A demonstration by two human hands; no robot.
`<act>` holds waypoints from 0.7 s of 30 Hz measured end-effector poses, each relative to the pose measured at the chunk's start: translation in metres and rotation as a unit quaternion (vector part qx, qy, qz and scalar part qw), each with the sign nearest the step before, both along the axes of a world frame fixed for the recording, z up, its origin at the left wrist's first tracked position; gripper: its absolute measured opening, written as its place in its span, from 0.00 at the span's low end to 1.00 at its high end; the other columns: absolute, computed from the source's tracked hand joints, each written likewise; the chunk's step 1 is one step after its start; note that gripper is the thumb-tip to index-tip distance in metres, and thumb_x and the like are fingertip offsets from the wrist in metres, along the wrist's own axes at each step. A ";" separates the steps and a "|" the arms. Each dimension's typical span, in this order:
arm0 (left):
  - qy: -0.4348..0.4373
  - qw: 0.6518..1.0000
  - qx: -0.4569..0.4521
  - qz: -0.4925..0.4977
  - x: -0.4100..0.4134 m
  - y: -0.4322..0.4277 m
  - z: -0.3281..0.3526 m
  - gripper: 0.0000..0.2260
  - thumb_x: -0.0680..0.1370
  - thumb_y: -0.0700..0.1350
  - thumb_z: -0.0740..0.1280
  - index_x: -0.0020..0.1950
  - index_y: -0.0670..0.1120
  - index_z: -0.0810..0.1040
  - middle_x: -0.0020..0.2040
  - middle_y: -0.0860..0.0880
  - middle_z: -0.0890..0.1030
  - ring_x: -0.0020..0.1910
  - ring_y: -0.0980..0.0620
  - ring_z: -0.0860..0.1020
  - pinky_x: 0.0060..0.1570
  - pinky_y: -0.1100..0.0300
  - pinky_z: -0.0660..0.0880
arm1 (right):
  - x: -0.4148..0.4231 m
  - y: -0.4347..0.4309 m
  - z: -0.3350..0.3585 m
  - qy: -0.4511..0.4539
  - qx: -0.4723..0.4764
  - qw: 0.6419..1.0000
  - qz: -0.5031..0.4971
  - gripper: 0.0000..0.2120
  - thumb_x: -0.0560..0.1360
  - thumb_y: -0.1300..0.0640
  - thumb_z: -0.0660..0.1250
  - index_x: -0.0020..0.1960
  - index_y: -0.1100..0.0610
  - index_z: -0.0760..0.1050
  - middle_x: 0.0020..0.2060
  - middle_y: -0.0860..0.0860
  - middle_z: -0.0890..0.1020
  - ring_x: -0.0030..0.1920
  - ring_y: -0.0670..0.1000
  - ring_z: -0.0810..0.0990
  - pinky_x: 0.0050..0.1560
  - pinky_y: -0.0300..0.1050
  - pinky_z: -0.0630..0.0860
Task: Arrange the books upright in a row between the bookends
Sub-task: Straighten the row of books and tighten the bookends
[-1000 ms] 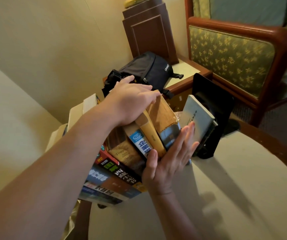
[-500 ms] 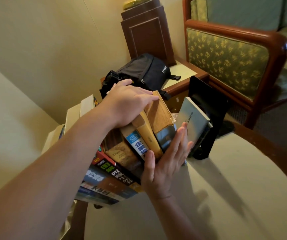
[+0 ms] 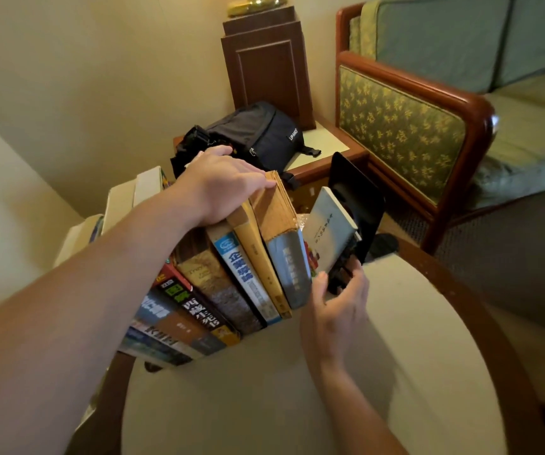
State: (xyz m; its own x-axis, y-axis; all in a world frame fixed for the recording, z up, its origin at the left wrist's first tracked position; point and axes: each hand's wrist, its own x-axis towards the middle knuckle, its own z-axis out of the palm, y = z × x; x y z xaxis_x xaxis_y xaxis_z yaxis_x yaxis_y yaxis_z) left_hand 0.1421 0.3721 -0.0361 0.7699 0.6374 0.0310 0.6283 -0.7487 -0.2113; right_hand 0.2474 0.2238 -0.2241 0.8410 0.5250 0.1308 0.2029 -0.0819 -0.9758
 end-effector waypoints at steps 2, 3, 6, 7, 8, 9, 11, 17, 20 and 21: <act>-0.010 0.994 -0.105 0.027 0.009 -0.008 0.006 0.39 0.68 0.66 0.42 0.70 0.55 0.76 0.68 0.48 0.77 0.76 0.45 0.65 0.76 0.42 0.56 | 0.003 0.001 -0.002 0.005 0.035 0.999 0.000 0.20 0.82 0.55 0.65 0.71 0.58 0.70 0.63 0.53 0.79 0.62 0.46 0.77 0.56 0.30 0.72; 0.021 0.994 -0.107 0.020 0.011 -0.010 0.008 0.43 0.65 0.64 0.36 0.73 0.54 0.73 0.68 0.49 0.76 0.77 0.46 0.63 0.77 0.43 0.53 | 0.006 0.003 0.002 -0.017 0.030 0.999 0.008 0.18 0.81 0.54 0.65 0.69 0.58 0.72 0.61 0.53 0.81 0.59 0.48 0.80 0.52 0.26 0.72; 0.034 0.995 -0.092 0.031 0.011 -0.013 0.012 0.38 0.71 0.59 0.37 0.75 0.52 0.69 0.69 0.47 0.76 0.78 0.47 0.62 0.77 0.45 0.52 | 0.018 0.010 0.004 -0.102 0.027 0.994 0.011 0.15 0.80 0.55 0.68 0.65 0.57 0.75 0.55 0.54 0.85 0.51 0.50 0.84 0.44 0.22 0.70; 0.031 0.996 -0.074 0.022 0.012 -0.013 0.009 0.29 0.78 0.54 0.42 0.75 0.51 0.68 0.70 0.47 0.75 0.77 0.47 0.62 0.77 0.45 0.52 | 0.021 0.011 0.006 -0.129 0.028 0.991 0.016 0.15 0.80 0.57 0.69 0.65 0.58 0.76 0.53 0.54 0.85 0.48 0.49 0.85 0.44 0.20 0.69; 0.034 0.997 -0.068 0.024 0.012 -0.014 0.009 0.23 0.83 0.47 0.47 0.76 0.50 0.68 0.70 0.46 0.75 0.77 0.47 0.62 0.77 0.45 0.52 | 0.024 0.011 0.006 -0.163 0.033 0.986 0.029 0.15 0.79 0.59 0.71 0.65 0.59 0.77 0.52 0.54 0.86 0.46 0.48 0.85 0.45 0.19 0.68; 0.032 0.997 -0.064 0.018 0.014 -0.015 0.010 0.21 0.84 0.43 0.50 0.76 0.49 0.68 0.70 0.46 0.75 0.77 0.47 0.62 0.77 0.45 0.51 | 0.028 0.010 0.006 -0.203 0.041 0.977 0.052 0.16 0.78 0.60 0.71 0.65 0.59 0.77 0.52 0.53 0.86 0.45 0.47 0.84 0.46 0.20 0.68; 0.037 0.996 -0.069 0.031 0.014 -0.016 0.011 0.21 0.84 0.44 0.48 0.75 0.49 0.69 0.70 0.46 0.75 0.78 0.48 0.62 0.77 0.46 0.51 | 0.038 0.004 -0.001 -0.292 0.061 0.947 0.115 0.20 0.78 0.62 0.71 0.69 0.60 0.76 0.56 0.54 0.85 0.49 0.47 0.84 0.51 0.26 0.71; 0.039 0.997 -0.057 0.029 0.015 -0.012 0.009 0.20 0.84 0.40 0.53 0.75 0.50 0.69 0.70 0.46 0.75 0.77 0.48 0.63 0.77 0.45 0.52 | 0.059 -0.018 -0.017 -0.227 0.044 0.932 0.278 0.27 0.78 0.61 0.68 0.76 0.55 0.68 0.67 0.47 0.78 0.62 0.43 0.79 0.59 0.42 0.80; 0.045 0.997 -0.052 0.033 0.016 -0.009 0.008 0.20 0.84 0.40 0.53 0.76 0.52 0.68 0.72 0.48 0.73 0.77 0.48 0.62 0.77 0.45 0.52 | 0.062 -0.020 -0.004 -0.063 0.030 0.945 0.320 0.31 0.75 0.57 0.66 0.77 0.49 0.65 0.65 0.36 0.73 0.63 0.29 0.72 0.61 0.30 0.72; 0.050 0.997 -0.053 0.035 0.016 -0.008 0.007 0.20 0.85 0.42 0.52 0.76 0.53 0.68 0.73 0.48 0.72 0.78 0.47 0.61 0.77 0.45 0.52 | 0.063 -0.018 0.000 -0.010 0.026 0.940 0.340 0.33 0.74 0.55 0.64 0.78 0.45 0.61 0.66 0.34 0.71 0.63 0.27 0.69 0.62 0.29 0.70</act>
State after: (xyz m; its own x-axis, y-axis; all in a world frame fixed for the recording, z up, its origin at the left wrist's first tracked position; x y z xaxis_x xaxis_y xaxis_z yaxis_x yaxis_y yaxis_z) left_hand 0.1577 0.3644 -0.0289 0.7188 0.6859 -0.1132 0.6604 -0.7246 -0.1972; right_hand 0.3105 0.2057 -0.2240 0.3110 0.9325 0.1837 0.2099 0.1212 -0.9702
